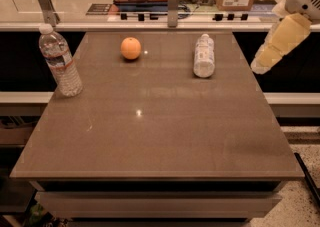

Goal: Place blue plastic bottle upright

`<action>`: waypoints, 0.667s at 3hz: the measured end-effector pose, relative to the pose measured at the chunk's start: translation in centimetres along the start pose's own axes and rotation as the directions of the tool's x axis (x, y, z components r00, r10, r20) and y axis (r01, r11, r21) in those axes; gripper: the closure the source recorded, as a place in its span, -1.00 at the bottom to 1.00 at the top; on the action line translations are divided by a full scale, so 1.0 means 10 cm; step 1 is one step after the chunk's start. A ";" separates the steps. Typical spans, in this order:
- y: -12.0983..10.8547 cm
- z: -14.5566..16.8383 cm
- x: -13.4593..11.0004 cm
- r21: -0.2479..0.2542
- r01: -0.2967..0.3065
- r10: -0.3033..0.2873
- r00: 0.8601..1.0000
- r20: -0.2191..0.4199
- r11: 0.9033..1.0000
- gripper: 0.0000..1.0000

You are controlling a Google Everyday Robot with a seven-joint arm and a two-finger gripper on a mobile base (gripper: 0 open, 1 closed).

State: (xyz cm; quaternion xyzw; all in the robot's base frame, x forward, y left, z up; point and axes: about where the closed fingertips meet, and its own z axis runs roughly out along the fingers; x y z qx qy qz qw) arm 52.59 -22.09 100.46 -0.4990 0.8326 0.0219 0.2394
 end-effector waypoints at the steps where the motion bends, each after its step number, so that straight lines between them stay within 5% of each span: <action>1: -0.23 0.05 -0.09 0.040 -0.135 0.135 0.991 0.004 0.990 -1.00; 2: -0.40 0.14 -0.14 0.084 -0.291 0.292 0.957 0.002 0.953 -1.00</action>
Offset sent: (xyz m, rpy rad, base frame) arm 0.0670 -0.0094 -0.0032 0.1380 0.0595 -0.5742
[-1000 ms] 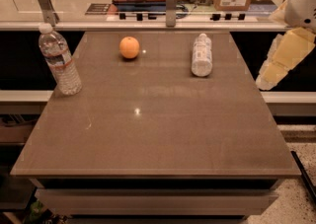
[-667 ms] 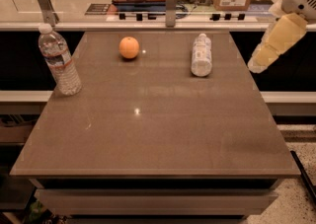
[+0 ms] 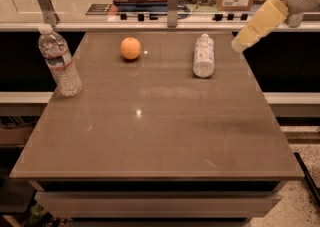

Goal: Place blue plastic bottle upright

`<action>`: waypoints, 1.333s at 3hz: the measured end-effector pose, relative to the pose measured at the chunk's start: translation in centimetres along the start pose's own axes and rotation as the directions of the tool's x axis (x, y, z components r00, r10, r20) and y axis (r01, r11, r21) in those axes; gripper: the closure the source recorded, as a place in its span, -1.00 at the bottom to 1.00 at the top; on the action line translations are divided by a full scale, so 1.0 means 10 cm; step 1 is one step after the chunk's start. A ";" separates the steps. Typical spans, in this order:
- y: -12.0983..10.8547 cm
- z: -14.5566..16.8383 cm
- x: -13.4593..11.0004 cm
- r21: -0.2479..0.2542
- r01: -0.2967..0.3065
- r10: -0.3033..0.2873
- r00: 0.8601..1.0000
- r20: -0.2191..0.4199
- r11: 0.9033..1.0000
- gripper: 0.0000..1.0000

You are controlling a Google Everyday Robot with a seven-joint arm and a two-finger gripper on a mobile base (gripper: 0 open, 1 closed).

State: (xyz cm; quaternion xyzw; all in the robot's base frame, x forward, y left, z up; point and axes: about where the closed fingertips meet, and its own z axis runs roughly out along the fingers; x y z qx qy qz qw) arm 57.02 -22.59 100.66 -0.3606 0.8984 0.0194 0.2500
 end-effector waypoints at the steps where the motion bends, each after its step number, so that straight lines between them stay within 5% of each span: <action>1: -0.06 0.12 -0.05 0.072 -0.138 0.141 0.989 -0.035 0.988 -1.00; 2: -0.09 0.26 -0.03 0.167 -0.254 0.266 0.962 -0.056 0.953 -1.00; 3: -0.10 0.27 -0.01 0.179 -0.329 0.342 0.938 -0.047 0.927 -1.00; 4: -0.10 0.27 -0.01 0.178 -0.330 0.343 0.938 -0.047 0.927 -1.00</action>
Offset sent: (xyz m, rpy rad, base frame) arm 0.0222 -0.0013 -0.0384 0.0525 0.0523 -0.7435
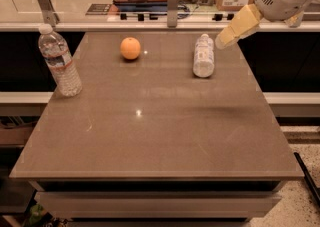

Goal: Place blue plastic bottle upright

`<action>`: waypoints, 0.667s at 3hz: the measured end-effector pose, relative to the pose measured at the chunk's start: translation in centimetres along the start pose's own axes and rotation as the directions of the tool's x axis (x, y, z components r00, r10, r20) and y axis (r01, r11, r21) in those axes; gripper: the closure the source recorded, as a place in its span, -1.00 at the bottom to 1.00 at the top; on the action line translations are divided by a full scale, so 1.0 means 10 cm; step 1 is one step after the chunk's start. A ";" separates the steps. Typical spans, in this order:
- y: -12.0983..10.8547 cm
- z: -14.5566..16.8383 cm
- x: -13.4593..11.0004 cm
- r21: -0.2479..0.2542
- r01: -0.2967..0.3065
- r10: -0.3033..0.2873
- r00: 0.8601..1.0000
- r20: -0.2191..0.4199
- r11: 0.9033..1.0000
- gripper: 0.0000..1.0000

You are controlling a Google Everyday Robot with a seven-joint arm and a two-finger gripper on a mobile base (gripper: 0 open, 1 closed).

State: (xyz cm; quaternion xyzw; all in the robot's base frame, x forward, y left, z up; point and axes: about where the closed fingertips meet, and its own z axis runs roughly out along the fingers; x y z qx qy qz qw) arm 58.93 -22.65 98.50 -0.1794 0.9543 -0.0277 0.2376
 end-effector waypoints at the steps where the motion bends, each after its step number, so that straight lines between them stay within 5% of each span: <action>1: -0.04 -0.01 -0.03 -0.010 -0.040 0.039 0.999 -0.014 0.999 -1.00; 2: -0.10 0.10 -0.17 -0.021 -0.155 0.153 0.985 -0.078 0.988 -1.00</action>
Offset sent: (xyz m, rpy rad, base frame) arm 0.0493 -0.0072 0.0134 0.1541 0.1804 -0.3340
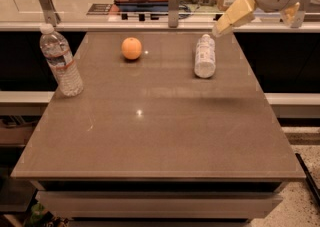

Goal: Place blue plastic bottle upright

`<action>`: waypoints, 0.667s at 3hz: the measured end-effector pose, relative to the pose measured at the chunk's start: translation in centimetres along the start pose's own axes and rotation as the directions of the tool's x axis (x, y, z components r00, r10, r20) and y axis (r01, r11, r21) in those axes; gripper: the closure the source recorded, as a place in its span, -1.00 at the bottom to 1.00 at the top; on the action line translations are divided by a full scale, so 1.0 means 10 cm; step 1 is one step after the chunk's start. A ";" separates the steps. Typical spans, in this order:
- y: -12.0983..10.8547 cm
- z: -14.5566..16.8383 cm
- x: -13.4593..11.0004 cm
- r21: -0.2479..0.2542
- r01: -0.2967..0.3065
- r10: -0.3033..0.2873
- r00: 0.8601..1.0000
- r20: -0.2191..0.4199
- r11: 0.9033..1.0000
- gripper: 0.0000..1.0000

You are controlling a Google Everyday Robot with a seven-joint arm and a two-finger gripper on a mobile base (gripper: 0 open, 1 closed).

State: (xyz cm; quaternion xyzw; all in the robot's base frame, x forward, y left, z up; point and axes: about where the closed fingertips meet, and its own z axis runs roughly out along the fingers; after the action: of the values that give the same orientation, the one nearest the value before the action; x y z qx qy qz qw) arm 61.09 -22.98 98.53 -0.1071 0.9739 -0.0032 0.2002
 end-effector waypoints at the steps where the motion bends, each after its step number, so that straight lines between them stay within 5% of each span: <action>1: -0.05 0.07 -0.18 0.055 -0.155 0.159 0.986 -0.060 0.986 -1.00; 2: -0.02 0.16 -0.41 0.188 -0.300 0.317 0.946 -0.067 0.935 -1.00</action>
Offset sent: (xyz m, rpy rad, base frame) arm 0.0538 0.0199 0.0104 -0.1695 0.1472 -0.6397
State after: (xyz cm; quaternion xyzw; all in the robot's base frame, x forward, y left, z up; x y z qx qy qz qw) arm 65.45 -22.24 98.67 0.0654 0.9830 -0.0627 0.1600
